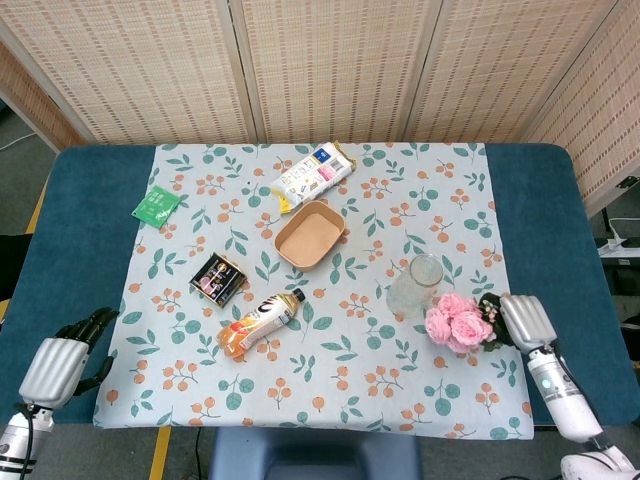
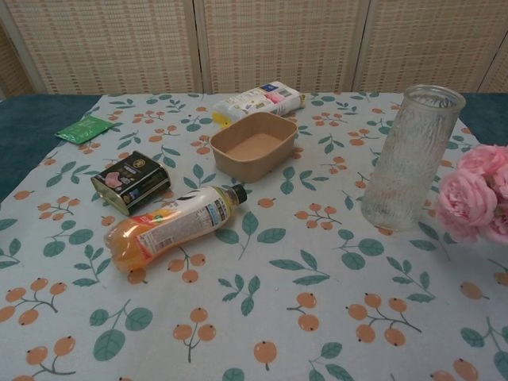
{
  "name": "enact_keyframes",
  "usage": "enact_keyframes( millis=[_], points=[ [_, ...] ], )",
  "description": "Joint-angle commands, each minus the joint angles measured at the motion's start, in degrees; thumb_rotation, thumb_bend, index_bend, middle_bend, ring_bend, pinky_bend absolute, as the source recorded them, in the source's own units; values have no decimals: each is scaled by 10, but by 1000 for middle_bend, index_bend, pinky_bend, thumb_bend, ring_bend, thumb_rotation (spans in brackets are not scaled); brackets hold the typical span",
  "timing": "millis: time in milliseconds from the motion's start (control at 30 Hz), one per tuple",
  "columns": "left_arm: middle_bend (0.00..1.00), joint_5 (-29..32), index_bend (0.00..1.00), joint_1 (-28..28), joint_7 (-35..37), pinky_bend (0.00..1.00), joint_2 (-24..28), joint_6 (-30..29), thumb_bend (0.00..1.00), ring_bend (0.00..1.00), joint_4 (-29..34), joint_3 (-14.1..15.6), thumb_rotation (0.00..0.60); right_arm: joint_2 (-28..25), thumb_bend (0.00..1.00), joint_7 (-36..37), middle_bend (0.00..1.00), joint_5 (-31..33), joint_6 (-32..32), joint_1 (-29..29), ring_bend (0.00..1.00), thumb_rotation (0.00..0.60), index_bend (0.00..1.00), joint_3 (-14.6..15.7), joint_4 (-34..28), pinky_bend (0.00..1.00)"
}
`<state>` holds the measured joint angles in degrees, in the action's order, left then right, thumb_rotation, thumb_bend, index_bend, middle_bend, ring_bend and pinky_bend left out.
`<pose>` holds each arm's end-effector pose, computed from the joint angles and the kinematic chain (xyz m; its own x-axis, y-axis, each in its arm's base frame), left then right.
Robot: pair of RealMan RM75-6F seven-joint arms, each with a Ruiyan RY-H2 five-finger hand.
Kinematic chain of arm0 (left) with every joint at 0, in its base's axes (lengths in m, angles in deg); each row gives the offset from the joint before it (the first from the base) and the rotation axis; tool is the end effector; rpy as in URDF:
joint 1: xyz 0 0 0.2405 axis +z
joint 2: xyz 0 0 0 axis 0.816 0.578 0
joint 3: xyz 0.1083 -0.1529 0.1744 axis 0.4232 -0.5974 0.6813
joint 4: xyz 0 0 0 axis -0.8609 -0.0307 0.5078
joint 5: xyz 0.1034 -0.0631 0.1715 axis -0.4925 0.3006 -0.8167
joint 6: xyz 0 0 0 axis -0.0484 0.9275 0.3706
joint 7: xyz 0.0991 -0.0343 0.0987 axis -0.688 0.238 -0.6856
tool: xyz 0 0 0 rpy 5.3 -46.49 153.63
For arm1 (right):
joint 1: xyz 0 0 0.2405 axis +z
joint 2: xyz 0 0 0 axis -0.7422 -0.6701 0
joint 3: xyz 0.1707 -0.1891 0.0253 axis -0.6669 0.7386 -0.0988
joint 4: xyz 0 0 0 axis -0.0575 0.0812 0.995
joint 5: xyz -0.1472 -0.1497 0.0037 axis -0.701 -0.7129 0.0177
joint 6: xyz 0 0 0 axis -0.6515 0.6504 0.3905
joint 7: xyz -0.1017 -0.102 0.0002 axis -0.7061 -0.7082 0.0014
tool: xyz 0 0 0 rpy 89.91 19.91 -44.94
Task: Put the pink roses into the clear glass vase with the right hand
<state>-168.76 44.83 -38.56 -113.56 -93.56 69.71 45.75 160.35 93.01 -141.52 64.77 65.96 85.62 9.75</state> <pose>-0.3060 0.1892 0.1235 0.4836 0.1308 0.8655 0.8710 -0.1697 -0.4611 -0.3274 -0.2580 0.0776 0.3516 -0.2592 0.8996 -0.9357 -0.0684 0.3460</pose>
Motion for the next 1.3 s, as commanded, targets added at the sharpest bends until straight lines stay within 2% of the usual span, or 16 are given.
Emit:
enact_keyframes(
  millis=[33, 167, 267, 400, 567, 700, 867, 1000, 1300],
  points=[
    [133, 0, 132, 2, 3, 377, 2, -3, 420, 271, 2, 0, 600, -129, 411, 148, 944, -117, 88, -35, 995, 600, 907, 45, -162, 1000],
    [133, -3, 132, 3, 3, 377, 2, -6, 420, 270, 3, 0, 600, -216, 457, 278, 947, -167, 82, -16, 1000, 600, 908, 64, -245, 1000],
    [133, -3, 132, 3, 3, 377, 2, -6, 420, 270, 2, 0, 600, -271, 474, 361, 947, -180, 67, 8, 1000, 600, 908, 66, -297, 1000],
    [133, -4, 132, 2, 2, 377, 2, -4, 420, 270, 3, 1, 600, -315, 481, 419, 947, -160, 53, 35, 1000, 600, 908, 45, -353, 1000],
    [134, -3, 131, 2, 0, 377, 2, -4, 421, 271, 3, 1, 600, -349, 486, 467, 947, -109, 30, 74, 1000, 600, 908, -1, -409, 1000],
    [134, -1, 132, 2, 1, 377, 2, -2, 420, 271, 2, 0, 600, -344, 490, 444, 947, -37, 45, 89, 1000, 600, 908, -47, -440, 1000],
    [134, -3, 132, 3, 1, 377, 2, -5, 420, 270, 3, 0, 600, -331, 496, 419, 947, 27, 35, 107, 1000, 600, 908, -83, -458, 1000],
    [134, -5, 132, 3, -4, 377, 2, -6, 420, 271, 4, 1, 600, -293, 513, 387, 947, 70, 33, 119, 1000, 600, 909, -101, -438, 1000],
    [134, -5, 132, 5, -6, 377, 1, -8, 420, 271, 5, 1, 600, -231, 526, 440, 947, 108, -11, 132, 1000, 600, 910, -123, -355, 1000]
  ],
)
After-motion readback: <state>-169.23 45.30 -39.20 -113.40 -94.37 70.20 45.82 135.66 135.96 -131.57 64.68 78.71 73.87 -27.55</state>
